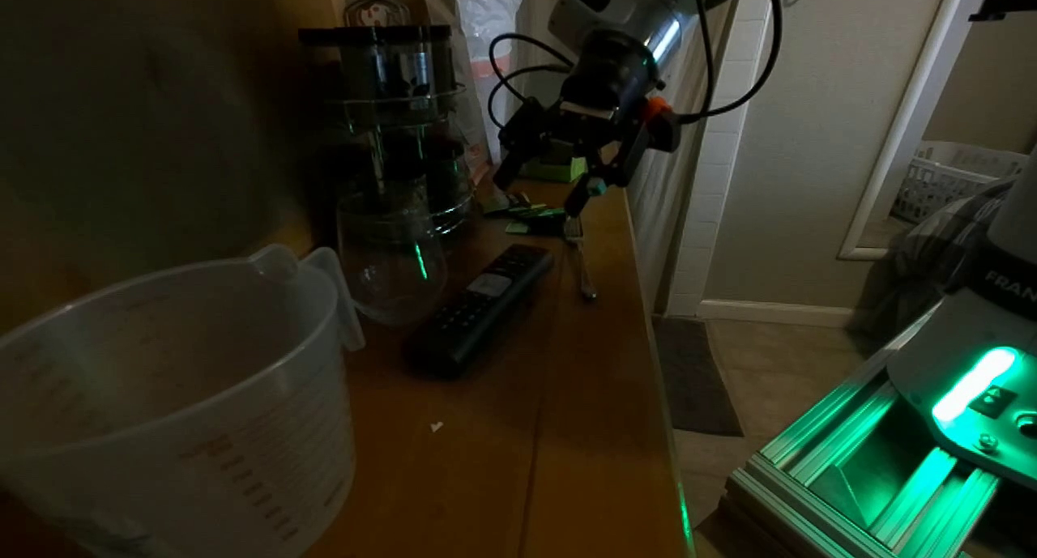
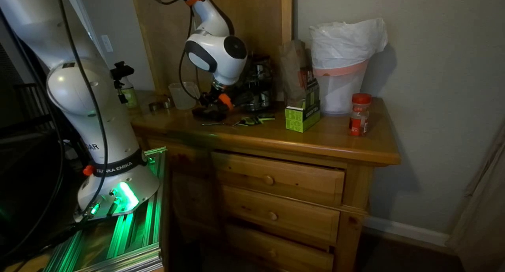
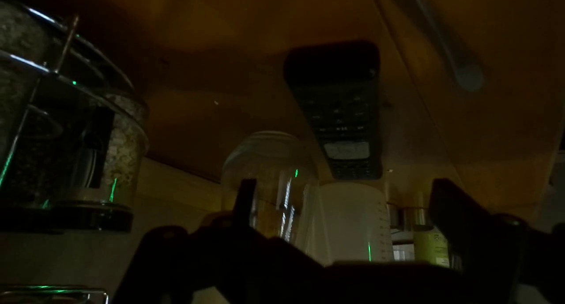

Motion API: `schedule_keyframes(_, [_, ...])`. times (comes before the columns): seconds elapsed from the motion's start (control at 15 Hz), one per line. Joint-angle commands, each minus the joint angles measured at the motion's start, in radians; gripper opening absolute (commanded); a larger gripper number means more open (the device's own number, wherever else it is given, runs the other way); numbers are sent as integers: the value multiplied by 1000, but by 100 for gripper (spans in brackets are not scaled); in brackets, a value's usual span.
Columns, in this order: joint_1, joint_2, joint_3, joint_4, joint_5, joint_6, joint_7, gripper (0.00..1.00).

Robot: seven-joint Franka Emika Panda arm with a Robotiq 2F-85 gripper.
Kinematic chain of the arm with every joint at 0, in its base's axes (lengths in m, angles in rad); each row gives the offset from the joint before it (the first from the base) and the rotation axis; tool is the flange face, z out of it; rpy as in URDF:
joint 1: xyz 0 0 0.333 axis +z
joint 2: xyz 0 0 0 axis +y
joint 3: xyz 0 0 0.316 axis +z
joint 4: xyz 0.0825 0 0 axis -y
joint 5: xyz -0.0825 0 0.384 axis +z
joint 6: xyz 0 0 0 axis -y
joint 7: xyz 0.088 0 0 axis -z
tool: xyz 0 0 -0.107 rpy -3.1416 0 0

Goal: Put the remote control in the clear jug.

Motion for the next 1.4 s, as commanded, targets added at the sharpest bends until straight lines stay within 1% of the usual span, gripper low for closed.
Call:
schedule_keyframes(0.0, [-26, 19, 30, 11, -15, -16, 1, 100])
schedule_keyframes(0.2, [-10, 52, 69, 14, -51, 33, 17, 100])
schedule_keyframes(0.47, [-1, 86, 109, 20, -26, 85, -24, 99])
schedule_keyframes(0.93, [3, 119, 130, 52, 33, 166, -50, 100])
schedule_keyframes(1.13, [8, 143, 141, 64, -3, 216, -28, 100])
schedule_keyframes(1.33, [14, 168, 153, 70, -8, 271, -28, 100])
